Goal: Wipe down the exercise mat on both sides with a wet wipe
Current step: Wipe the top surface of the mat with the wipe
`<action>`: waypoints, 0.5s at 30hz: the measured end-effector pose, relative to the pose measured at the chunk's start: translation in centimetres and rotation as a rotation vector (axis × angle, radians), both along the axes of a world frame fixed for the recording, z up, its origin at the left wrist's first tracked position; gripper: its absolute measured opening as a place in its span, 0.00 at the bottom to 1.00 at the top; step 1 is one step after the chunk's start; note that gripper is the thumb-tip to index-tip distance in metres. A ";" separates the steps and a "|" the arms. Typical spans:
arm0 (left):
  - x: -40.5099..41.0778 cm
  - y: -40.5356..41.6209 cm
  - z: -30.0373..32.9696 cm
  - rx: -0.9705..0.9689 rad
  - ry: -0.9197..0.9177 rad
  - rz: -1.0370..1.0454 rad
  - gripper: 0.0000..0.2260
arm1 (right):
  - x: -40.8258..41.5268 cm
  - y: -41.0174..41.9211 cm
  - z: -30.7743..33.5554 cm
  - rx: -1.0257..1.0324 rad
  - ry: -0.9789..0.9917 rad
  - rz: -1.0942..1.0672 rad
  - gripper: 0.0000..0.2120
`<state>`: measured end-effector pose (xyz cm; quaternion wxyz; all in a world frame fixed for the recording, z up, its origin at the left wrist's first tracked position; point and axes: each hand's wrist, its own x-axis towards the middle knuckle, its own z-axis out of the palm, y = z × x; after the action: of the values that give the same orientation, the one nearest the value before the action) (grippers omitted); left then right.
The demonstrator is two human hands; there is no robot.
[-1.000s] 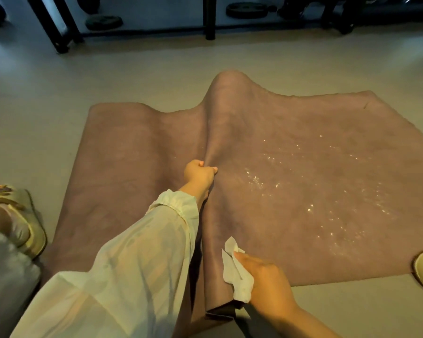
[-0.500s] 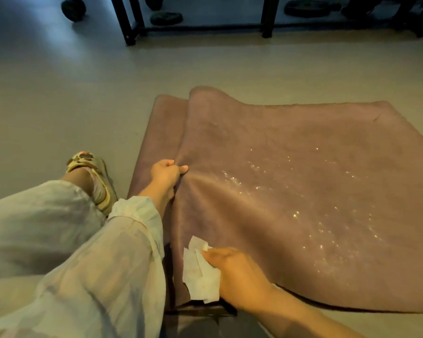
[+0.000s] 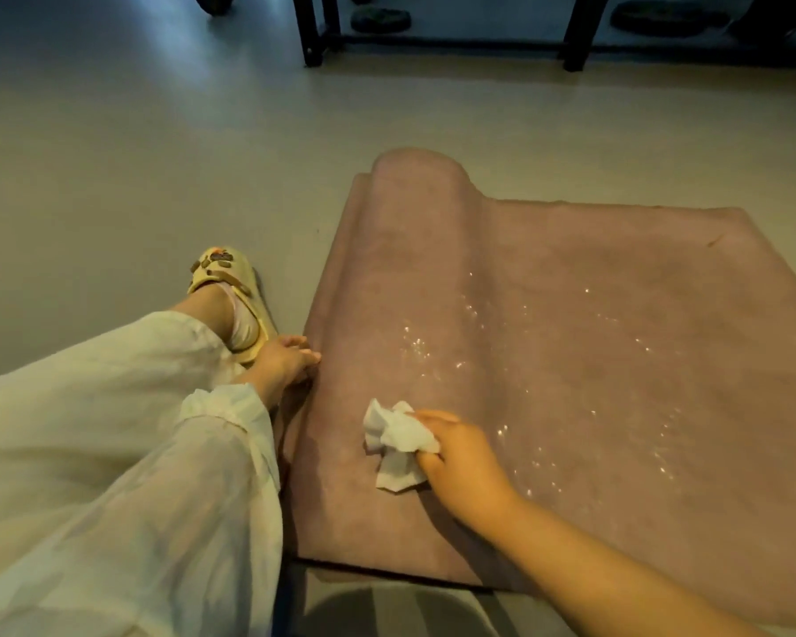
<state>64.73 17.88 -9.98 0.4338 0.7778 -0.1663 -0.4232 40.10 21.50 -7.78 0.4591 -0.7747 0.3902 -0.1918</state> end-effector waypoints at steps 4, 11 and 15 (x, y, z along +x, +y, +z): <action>0.2 1.0 0.1 -0.019 0.087 -0.062 0.20 | 0.5 -1.0 -0.2 -0.004 0.082 -0.093 0.17; -1.0 1.0 1.4 0.133 -0.111 -0.349 0.38 | 0.7 -2.3 0.3 0.066 0.054 -0.274 0.07; -1.9 1.6 1.5 0.248 -0.368 -0.566 0.45 | -0.4 -2.2 0.8 0.136 0.014 -0.351 0.06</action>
<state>62.87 19.45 -8.50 0.1646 0.8110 -0.3976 -0.3964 39.68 19.25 -7.00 0.4674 -0.6631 0.5346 -0.2366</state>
